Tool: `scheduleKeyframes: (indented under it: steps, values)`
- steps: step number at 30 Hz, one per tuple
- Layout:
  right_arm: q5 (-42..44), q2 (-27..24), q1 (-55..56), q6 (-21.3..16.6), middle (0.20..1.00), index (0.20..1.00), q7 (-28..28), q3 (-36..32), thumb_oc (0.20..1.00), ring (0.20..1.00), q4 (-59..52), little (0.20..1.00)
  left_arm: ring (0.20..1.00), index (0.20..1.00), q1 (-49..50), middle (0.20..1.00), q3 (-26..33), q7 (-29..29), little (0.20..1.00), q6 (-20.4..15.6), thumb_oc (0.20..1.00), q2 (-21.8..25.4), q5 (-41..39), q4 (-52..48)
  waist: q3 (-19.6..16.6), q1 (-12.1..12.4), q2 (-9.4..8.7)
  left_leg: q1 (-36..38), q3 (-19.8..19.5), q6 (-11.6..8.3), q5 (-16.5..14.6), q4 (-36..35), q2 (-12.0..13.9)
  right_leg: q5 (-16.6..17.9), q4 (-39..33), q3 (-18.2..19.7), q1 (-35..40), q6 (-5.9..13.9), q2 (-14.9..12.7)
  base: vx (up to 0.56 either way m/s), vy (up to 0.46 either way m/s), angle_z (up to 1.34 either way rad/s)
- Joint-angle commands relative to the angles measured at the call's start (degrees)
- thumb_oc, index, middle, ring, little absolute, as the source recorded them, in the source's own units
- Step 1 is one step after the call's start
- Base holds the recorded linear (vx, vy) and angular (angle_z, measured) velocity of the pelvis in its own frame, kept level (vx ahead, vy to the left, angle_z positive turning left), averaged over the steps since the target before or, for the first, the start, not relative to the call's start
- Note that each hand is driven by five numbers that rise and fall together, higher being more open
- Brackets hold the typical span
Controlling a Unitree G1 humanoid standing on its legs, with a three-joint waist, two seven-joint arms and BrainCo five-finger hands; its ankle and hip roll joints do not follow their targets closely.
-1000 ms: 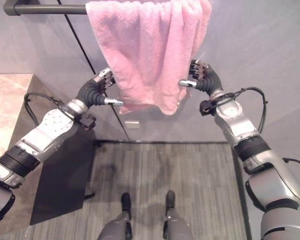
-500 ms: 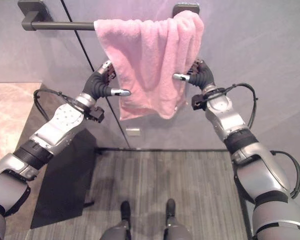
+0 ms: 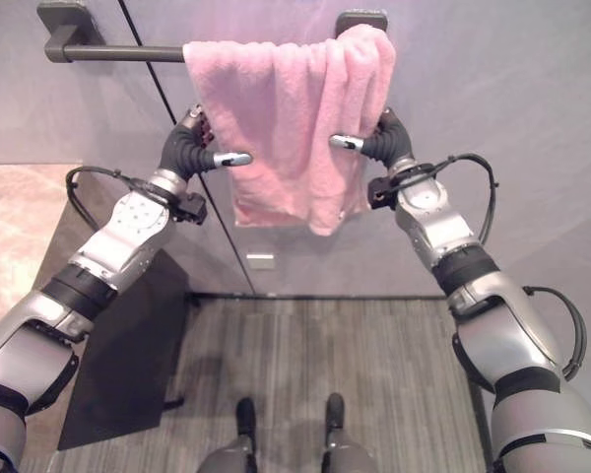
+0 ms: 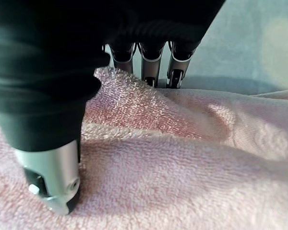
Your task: Put brush and paste in cup on sink, flatten towel.
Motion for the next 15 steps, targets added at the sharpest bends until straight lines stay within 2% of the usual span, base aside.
scheduleKeyframes:
  steps: [1,2,3,4,5,6,11,13,15]
  values:
    - [3.00,0.17,-8.83,-3.52,0.645,0.645,-1.83,-1.74,0.645,0.645,2.77,0.645,1.000,1.000,-6.38,1.000,2.47,1.36,1.000,-3.39,1.000,-0.51,-0.86,3.35,-1.68,1.66,-1.31,3.91,-0.09,-2.03,-1.53,0.24,0.38,2.68,-0.13,1.90,-0.16,5.27,-3.13,0.00,0.000,0.00]
    - [3.68,0.15,-8.52,-3.55,0.470,0.470,-1.80,-2.25,0.470,0.470,2.90,0.470,1.000,1.000,-5.98,1.000,2.46,0.75,1.000,-3.46,1.000,-1.16,-2.56,3.08,-1.70,1.61,-1.35,4.07,-0.05,-2.00,-1.61,0.24,0.34,2.62,-0.13,1.81,0.08,5.29,-3.13,0.00,0.000,0.00]
    - [4.41,0.30,-8.35,-3.64,0.338,0.338,-1.95,-2.80,0.338,0.338,2.89,0.338,1.000,1.000,-5.89,1.000,2.25,0.36,1.000,-3.62,1.000,-1.43,-3.75,2.70,-1.68,1.62,-1.36,4.13,-0.13,-1.99,-1.61,0.24,0.31,2.62,-0.13,1.82,0.13,5.31,-3.11,0.00,0.000,0.00]
    - [4.80,0.48,-8.14,-3.83,0.310,0.310,-2.15,-3.43,0.310,0.310,3.14,0.310,0.834,0.834,-6.12,0.834,2.16,0.27,0.834,-3.74,0.834,-1.50,-4.19,2.55,-1.63,1.63,-1.40,4.11,-0.18,-2.02,-1.56,0.24,0.28,2.63,-0.13,1.86,0.13,5.29,-3.11,0.00,0.000,0.00]
    - [4.86,0.58,-8.04,-3.96,0.203,0.203,-2.30,-3.75,0.203,0.203,3.20,0.203,0.573,0.573,-6.27,0.573,2.17,0.30,0.573,-3.84,0.573,-1.63,-4.42,2.49,-1.60,1.63,-1.44,4.04,-0.20,-2.04,-1.52,0.24,0.27,2.64,-0.13,1.88,0.09,5.30,-3.13,0.00,0.000,0.00]
    - [4.78,0.64,-7.72,-4.11,0.200,0.200,-2.48,-4.10,0.200,0.200,2.81,0.200,0.200,0.200,-6.33,0.200,2.19,0.32,0.200,-3.97,0.200,-1.72,-4.72,2.22,-1.58,1.58,-1.45,3.98,-0.18,-2.06,-1.51,0.24,0.26,2.64,-0.13,1.92,-0.02,5.30,-3.14,0.00,0.000,0.00]
    - [4.76,1.31,-4.34,-4.80,0.200,0.200,-2.95,-6.20,0.200,0.200,-0.41,0.200,0.200,0.200,-3.75,0.200,3.91,0.60,0.200,-3.78,0.200,-1.72,-4.38,0.64,-1.71,1.59,-1.35,4.47,0.03,-2.00,-1.73,0.24,0.32,2.55,-0.13,1.90,0.31,5.25,-3.07,0.00,0.000,0.00]
    - [4.69,1.92,-1.90,-5.01,0.200,0.200,-2.74,-7.22,0.200,0.200,-2.91,0.200,0.241,0.241,-1.33,0.241,4.83,0.21,0.241,-3.42,0.241,-1.11,-4.13,-0.45,-1.79,1.58,-1.25,4.94,0.22,-1.92,-1.90,0.24,0.33,2.43,-0.13,1.97,0.65,5.23,-3.08,0.02,0.004,0.00]
    - [3.43,2.09,0.60,-4.72,0.200,0.200,-2.48,-7.55,0.200,0.200,-5.78,0.200,0.238,0.238,1.09,0.238,5.45,-0.29,0.238,-2.89,0.238,-0.40,-3.51,-1.32,-2.12,1.55,-1.16,5.60,0.46,-1.84,-2.14,0.24,0.28,2.23,-0.13,2.03,1.31,5.18,-3.11,0.02,0.006,0.00]
